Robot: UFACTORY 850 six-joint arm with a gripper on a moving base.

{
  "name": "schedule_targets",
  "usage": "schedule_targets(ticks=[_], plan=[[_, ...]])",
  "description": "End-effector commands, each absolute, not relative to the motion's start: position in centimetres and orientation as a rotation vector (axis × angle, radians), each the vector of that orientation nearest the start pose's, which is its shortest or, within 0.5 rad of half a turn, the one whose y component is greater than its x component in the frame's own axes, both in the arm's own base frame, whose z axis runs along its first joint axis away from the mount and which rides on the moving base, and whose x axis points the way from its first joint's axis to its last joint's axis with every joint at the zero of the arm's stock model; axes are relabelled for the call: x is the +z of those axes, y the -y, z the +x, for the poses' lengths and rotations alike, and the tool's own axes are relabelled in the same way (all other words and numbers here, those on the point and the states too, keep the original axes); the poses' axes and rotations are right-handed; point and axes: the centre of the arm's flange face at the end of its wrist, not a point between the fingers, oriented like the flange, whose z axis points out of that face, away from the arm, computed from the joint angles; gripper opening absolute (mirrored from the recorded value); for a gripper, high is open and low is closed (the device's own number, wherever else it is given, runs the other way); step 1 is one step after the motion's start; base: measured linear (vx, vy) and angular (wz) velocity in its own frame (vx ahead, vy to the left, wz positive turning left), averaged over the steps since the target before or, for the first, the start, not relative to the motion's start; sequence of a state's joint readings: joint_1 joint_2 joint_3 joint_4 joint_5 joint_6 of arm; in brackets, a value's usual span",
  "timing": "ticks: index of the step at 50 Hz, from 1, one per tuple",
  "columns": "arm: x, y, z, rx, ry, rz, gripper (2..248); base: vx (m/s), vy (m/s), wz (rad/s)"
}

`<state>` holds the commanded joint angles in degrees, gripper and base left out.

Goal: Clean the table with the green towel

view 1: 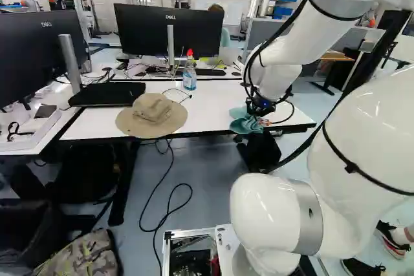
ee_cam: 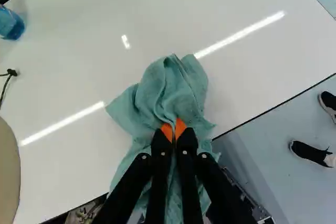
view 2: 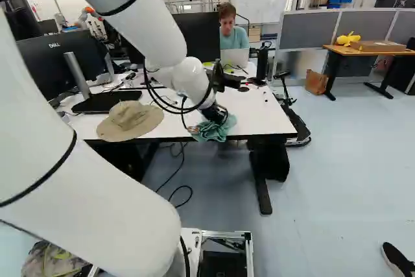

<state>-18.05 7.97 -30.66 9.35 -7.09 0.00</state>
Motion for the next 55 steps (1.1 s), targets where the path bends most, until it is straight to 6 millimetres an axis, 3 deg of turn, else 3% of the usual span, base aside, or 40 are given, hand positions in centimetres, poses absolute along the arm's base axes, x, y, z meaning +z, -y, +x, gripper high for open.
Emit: schedule_targets(ticks=[12,25,55], plan=[[43.5,13.5,36.5,-0.861,-0.778,-2.956,27,0.0,0.0,0.0],[43.6,15.0,38.7,-0.859,-0.803,-2.954,27,0.0,0.0,0.0],[43.7,13.5,44.4,-0.862,-0.687,-2.961,27,0.0,0.0,0.0]])
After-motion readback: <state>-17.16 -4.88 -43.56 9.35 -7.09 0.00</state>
